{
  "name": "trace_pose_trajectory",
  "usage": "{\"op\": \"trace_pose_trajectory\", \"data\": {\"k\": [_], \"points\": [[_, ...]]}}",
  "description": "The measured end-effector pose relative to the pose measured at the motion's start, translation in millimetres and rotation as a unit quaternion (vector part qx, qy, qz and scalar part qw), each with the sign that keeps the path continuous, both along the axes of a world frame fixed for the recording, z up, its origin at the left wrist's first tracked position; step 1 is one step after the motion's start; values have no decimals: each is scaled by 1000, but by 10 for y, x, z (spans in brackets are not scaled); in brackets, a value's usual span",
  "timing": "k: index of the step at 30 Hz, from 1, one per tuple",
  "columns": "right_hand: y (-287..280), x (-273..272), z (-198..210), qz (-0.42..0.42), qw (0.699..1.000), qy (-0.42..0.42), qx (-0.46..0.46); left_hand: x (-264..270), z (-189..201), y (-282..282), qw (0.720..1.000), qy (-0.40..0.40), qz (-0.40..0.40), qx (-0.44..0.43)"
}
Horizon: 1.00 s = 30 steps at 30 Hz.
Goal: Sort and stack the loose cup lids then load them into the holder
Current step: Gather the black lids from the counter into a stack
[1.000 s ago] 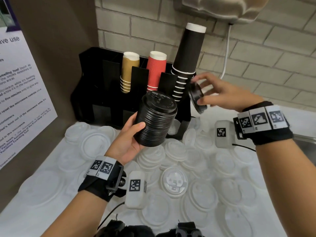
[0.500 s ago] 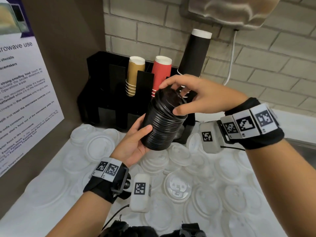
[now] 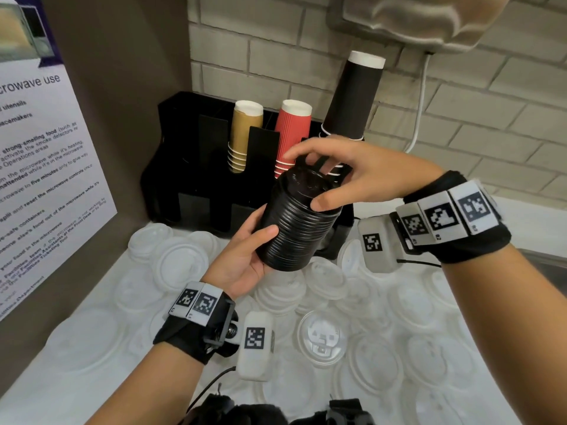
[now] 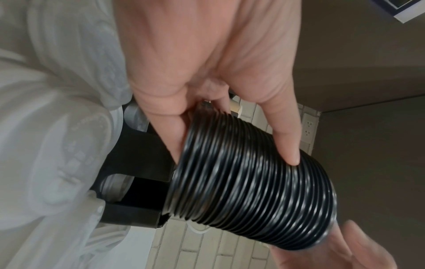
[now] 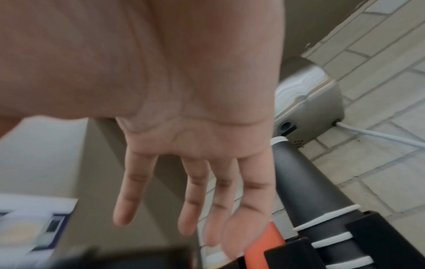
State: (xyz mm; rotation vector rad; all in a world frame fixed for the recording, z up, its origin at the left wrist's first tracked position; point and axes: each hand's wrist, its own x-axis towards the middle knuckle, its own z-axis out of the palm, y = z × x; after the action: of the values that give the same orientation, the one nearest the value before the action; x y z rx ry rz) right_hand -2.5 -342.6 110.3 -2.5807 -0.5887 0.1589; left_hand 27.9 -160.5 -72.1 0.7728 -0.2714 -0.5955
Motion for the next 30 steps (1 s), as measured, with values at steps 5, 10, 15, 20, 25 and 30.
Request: {"op": "trace_pose_trajectory", "data": {"k": [5, 10, 15, 20, 25, 30], "points": [[-586, 187, -114, -229, 957, -84, 156, 78, -34, 76, 1000, 0, 15, -8], [-1234, 624, -816, -407, 907, 96, 45, 162, 11, 150, 999, -21, 36, -18], [-1231, 839, -1351, -332, 919, 161, -137, 230, 52, 170, 998, -36, 52, -5], [-1165, 928, -1447, -315, 901, 151, -256, 263, 55, 194, 997, -36, 65, -2], [-1169, 964, -1470, -345, 865, 106, -347, 274, 34, 205, 997, -28, 74, 4], [-1198, 956, -1644, -309, 881, 174, -314, 276, 16, 206, 997, -26, 74, -3]]}}
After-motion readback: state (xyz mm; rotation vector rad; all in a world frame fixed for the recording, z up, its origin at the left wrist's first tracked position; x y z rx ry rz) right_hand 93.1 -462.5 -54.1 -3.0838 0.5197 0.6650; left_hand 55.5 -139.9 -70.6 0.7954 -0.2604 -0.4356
